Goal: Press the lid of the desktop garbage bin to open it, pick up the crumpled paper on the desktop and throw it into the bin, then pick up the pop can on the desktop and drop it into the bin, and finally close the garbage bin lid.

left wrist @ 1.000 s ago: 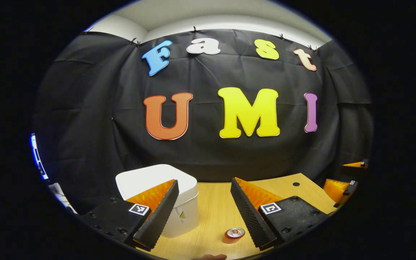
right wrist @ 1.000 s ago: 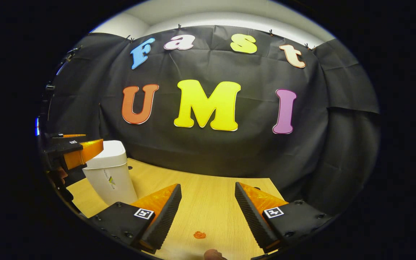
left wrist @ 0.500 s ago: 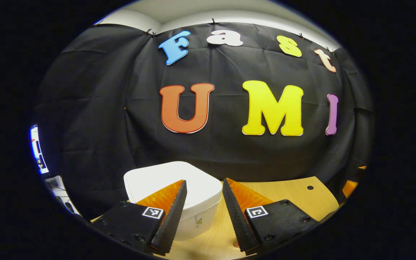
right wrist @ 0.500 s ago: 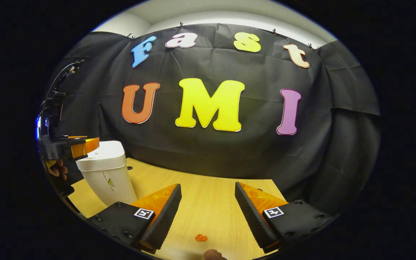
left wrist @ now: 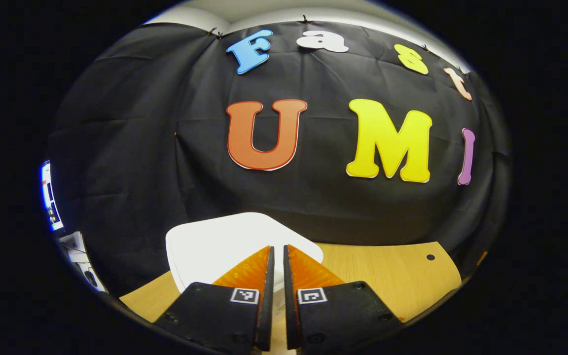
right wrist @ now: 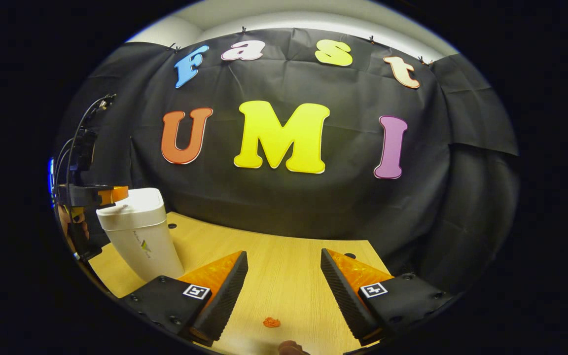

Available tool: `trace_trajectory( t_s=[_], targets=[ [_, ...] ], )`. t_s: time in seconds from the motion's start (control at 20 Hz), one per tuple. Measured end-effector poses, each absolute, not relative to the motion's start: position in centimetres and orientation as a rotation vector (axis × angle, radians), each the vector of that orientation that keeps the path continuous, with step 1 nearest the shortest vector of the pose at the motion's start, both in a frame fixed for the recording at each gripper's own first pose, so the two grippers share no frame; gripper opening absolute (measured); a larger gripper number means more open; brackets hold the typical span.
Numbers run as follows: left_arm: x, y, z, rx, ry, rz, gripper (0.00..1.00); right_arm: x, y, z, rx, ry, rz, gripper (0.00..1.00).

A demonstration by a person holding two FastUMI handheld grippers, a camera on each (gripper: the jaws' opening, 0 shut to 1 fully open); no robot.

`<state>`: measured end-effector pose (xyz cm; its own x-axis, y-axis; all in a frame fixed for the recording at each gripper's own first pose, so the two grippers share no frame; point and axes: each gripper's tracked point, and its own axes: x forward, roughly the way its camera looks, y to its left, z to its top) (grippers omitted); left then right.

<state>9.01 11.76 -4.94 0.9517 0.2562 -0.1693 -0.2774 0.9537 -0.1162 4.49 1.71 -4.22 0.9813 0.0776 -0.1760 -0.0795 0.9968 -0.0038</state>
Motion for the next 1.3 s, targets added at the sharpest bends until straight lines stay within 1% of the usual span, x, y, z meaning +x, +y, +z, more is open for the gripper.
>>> trace_trajectory(
  t_s=[0.1,0.25,0.35,0.75,0.95,1.05,1.15,1.3],
  targets=[
    [9.2,12.2,-5.0,-0.133,0.158,0.288,0.06,4.3,1.7,-4.6,-0.014,0.19,0.081,0.94],
    [9.2,14.0,-5.9,-0.086,0.194,0.361,0.03,4.2,1.8,-5.4,-0.019,0.21,0.087,0.94],
    [9.2,15.0,-6.4,-0.078,0.22,0.399,0.03,4.2,1.8,-6.1,-0.017,0.227,0.091,0.94],
    [9.6,14.7,-7.5,-0.129,0.26,0.399,0.03,4.5,1.0,-6.9,0.002,0.245,0.095,0.94],
    [9.3,14.5,-8.2,-0.211,0.302,0.409,0.03,4.4,0.5,-7.0,0.007,0.246,0.099,0.94],
    [9.4,14.5,-8.2,-0.189,0.32,0.413,0.04,4.3,0.1,-7.3,0.014,0.247,0.101,0.94],
    [9.6,14.6,-7.6,-0.181,0.3,0.423,0.03,4.2,-0.2,-7.3,0.021,0.249,0.102,0.94],
    [9.0,14.9,-6.7,-0.136,0.307,0.469,0.03,3.9,-0.6,-6.9,0.032,0.236,0.108,0.94]
  ],
)
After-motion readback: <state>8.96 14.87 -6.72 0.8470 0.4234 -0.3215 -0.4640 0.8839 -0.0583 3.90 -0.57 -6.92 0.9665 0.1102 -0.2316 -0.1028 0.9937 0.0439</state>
